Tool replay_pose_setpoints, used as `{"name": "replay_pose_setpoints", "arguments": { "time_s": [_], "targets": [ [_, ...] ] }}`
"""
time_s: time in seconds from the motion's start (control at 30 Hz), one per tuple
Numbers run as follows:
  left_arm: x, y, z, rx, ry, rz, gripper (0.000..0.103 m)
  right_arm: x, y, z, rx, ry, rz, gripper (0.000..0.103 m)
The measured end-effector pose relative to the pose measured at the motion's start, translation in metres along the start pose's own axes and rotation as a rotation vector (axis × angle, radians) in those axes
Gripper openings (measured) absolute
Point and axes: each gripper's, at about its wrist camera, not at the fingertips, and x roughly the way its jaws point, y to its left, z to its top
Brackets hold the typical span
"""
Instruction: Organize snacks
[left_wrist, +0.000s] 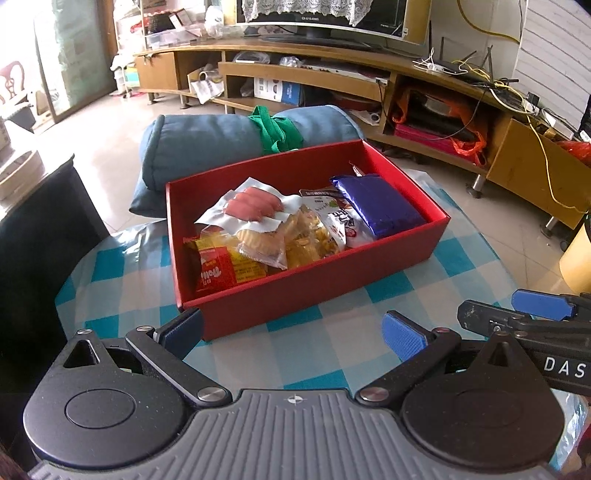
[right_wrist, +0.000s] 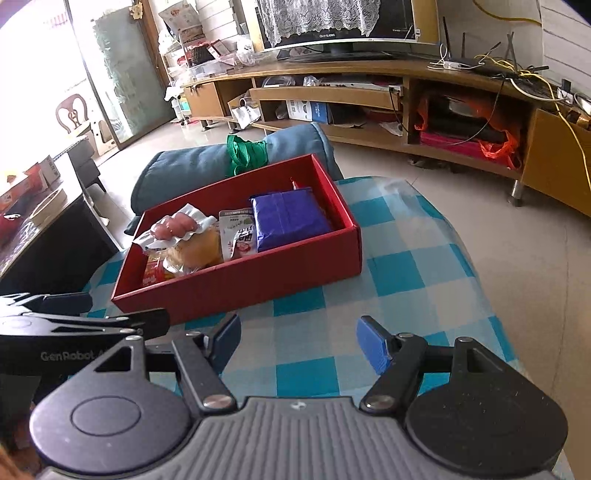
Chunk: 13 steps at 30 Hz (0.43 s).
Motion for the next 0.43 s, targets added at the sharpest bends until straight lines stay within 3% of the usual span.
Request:
{"name": "replay_pose_setpoints", "arguments": {
  "time_s": [0.43],
  "targets": [
    [-0.015,-0.006,-0.011,-0.005,-0.011,0.005,0.103,-0.016,-0.001,-0.006,0.014,-0.017,0.019,0.069]
  ]
}}
